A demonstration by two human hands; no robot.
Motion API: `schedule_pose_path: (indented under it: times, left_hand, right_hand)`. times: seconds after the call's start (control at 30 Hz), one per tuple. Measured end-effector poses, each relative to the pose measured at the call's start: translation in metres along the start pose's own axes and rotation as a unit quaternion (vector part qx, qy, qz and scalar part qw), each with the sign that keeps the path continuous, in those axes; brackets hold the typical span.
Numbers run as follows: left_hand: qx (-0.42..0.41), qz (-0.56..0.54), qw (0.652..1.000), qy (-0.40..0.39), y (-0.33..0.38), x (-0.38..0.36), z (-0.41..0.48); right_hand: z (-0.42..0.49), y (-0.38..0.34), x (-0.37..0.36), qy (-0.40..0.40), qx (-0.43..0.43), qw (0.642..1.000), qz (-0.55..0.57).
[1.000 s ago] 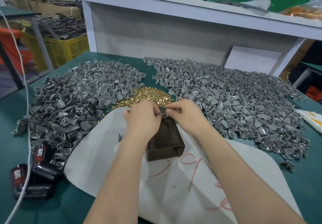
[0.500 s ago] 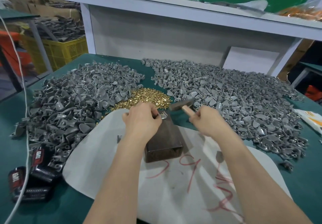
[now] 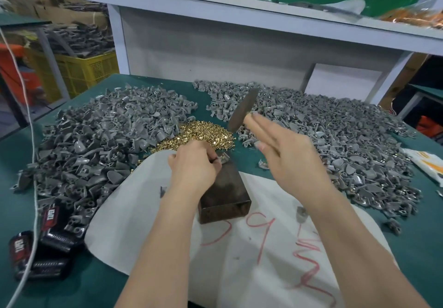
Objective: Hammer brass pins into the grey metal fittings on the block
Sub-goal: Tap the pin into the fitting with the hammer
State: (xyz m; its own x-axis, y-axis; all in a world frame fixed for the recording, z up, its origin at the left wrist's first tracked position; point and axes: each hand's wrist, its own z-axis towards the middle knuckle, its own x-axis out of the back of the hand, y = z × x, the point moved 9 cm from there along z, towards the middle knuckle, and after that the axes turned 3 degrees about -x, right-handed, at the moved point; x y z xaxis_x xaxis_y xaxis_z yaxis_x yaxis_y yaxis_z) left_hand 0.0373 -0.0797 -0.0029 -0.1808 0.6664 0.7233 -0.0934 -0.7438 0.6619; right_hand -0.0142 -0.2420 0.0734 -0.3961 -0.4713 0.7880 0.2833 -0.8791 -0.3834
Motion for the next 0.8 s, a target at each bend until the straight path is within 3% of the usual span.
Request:
schedule_pose_path:
  times: [0.07, 0.17, 0.2, 0.33, 0.5, 0.63, 0.8]
  left_hand:
    - [0.004, -0.007, 1.000, 0.002, 0.000, 0.000, 0.000]
    - [0.009, -0.006, 1.000, -0.005, 0.000, 0.000, -0.001]
    - [0.007, -0.005, 1.000, -0.005, 0.001, 0.000, -0.001]
    - [0.002, -0.004, 1.000, -0.010, 0.003, 0.001, 0.000]
    - [0.002, -0.003, 1.000, -0.009, 0.004, 0.002, -0.003]
    - [0.003, -0.012, 1.000, -0.003, 0.003, 0.003, -0.001]
    - [0.012, -0.007, 1.000, -0.008, 0.003, 0.002, -0.003]
  right_hand:
    - [-0.007, -0.010, 0.002, 0.008, 0.024, 0.999, 0.026]
    - [-0.020, -0.005, -0.033, -0.115, 0.011, 0.993, -0.031]
    - [-0.020, -0.003, -0.034, -0.116, 0.003, 0.993, -0.024]
    - [-0.013, -0.008, 0.001, 0.039, 0.017, 0.995, 0.088]
    - [-0.022, -0.008, -0.034, -0.111, 0.003, 0.994, -0.017]
    - [-0.012, -0.012, 0.001, 0.038, 0.025, 0.995, 0.089]
    - [-0.018, -0.003, -0.033, -0.115, 0.018, 0.993, 0.026]
